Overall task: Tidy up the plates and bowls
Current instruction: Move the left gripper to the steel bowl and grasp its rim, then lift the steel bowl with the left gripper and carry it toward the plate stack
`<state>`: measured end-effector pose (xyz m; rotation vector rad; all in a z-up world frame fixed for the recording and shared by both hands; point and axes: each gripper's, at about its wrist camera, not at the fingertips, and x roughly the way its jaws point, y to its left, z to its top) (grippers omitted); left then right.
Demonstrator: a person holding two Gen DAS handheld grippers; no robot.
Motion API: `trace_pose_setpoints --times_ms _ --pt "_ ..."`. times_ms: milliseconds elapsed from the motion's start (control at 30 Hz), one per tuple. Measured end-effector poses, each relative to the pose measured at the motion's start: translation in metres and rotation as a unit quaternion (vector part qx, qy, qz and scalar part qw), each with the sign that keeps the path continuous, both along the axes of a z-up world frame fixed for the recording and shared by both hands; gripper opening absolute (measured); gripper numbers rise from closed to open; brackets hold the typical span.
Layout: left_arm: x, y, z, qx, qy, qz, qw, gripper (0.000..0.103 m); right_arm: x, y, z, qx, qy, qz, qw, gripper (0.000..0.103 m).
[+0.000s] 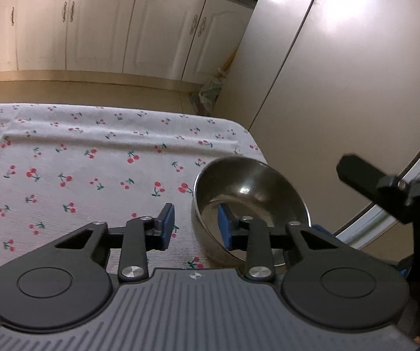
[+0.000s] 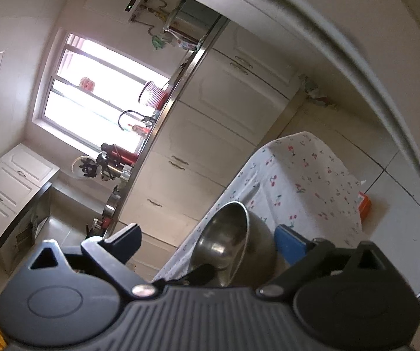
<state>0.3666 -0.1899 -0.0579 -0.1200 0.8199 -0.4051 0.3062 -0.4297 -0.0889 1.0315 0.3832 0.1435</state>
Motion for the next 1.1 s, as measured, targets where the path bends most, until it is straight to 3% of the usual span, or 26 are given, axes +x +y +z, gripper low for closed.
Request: trace_pose_setpoints --times_ms 500,1100 --pt "0.011 -0.007 -0.008 0.006 0.008 -0.02 0.9998 0.021 0.016 0.001 -0.006 0.015 0.008 0.022 1.0 0.102" --pt "-0.026 0.006 0.012 0.0 -0.006 -0.018 0.9998 0.017 -0.016 0.015 0.017 0.022 -0.008 0.029 0.999 0.103"
